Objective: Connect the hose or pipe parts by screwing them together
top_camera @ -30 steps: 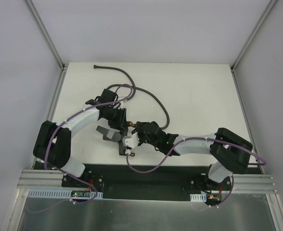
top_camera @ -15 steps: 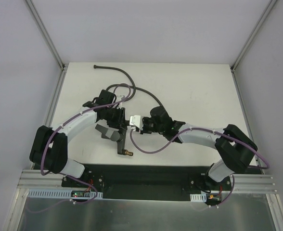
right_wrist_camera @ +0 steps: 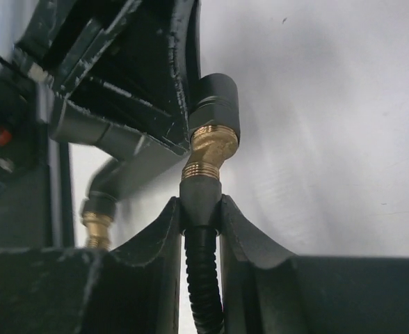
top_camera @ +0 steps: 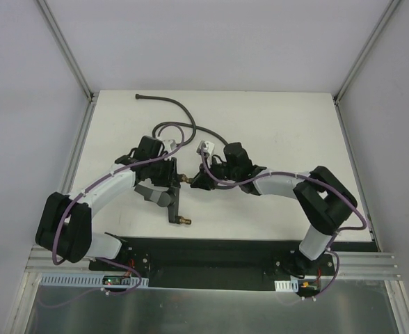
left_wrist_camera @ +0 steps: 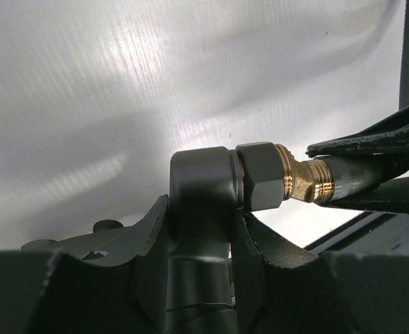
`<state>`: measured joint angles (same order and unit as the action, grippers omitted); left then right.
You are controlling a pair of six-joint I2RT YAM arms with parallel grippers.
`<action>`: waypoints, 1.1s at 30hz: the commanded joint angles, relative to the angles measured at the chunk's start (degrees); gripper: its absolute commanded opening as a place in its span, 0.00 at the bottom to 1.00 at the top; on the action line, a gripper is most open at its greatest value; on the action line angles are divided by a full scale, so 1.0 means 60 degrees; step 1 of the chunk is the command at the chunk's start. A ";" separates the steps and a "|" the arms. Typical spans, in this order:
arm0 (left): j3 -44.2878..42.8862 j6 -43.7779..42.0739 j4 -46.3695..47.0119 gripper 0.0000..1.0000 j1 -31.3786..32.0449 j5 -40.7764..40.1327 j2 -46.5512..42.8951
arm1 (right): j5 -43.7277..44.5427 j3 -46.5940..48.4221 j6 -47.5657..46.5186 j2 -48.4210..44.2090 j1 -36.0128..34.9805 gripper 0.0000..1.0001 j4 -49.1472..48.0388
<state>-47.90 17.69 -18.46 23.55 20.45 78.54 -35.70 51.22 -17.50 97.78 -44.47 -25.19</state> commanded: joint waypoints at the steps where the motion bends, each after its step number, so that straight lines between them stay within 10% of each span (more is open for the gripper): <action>1: -0.0059 0.0772 0.2211 0.00 0.0147 0.0402 -0.1252 | -0.1711 -0.0799 0.5641 0.0446 0.0057 0.01 -0.5271; 6: 0.0073 0.0772 0.2432 0.00 0.0162 0.0239 -0.1504 | -0.1199 -0.1124 0.7327 0.0814 0.0365 0.04 -0.6967; 16: -0.0498 0.0479 0.0954 0.00 0.0118 0.0371 -0.1036 | 0.0832 -0.1828 0.1515 -0.2158 0.0469 0.96 -0.2267; 27: -0.1435 0.0333 -0.0571 0.00 -0.0043 0.0883 0.0136 | 0.6768 -0.1462 -0.8300 -0.3275 -0.2518 0.99 0.1064; 33: -0.1786 0.0289 -0.1039 0.00 -0.0073 0.1250 0.0488 | 0.8248 -0.1082 -1.0397 -0.2252 -0.3413 0.74 0.0859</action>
<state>-53.49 18.81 -23.44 23.53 22.24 81.69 2.46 41.58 -64.84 80.31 -63.33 -20.08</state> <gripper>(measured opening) 0.309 0.759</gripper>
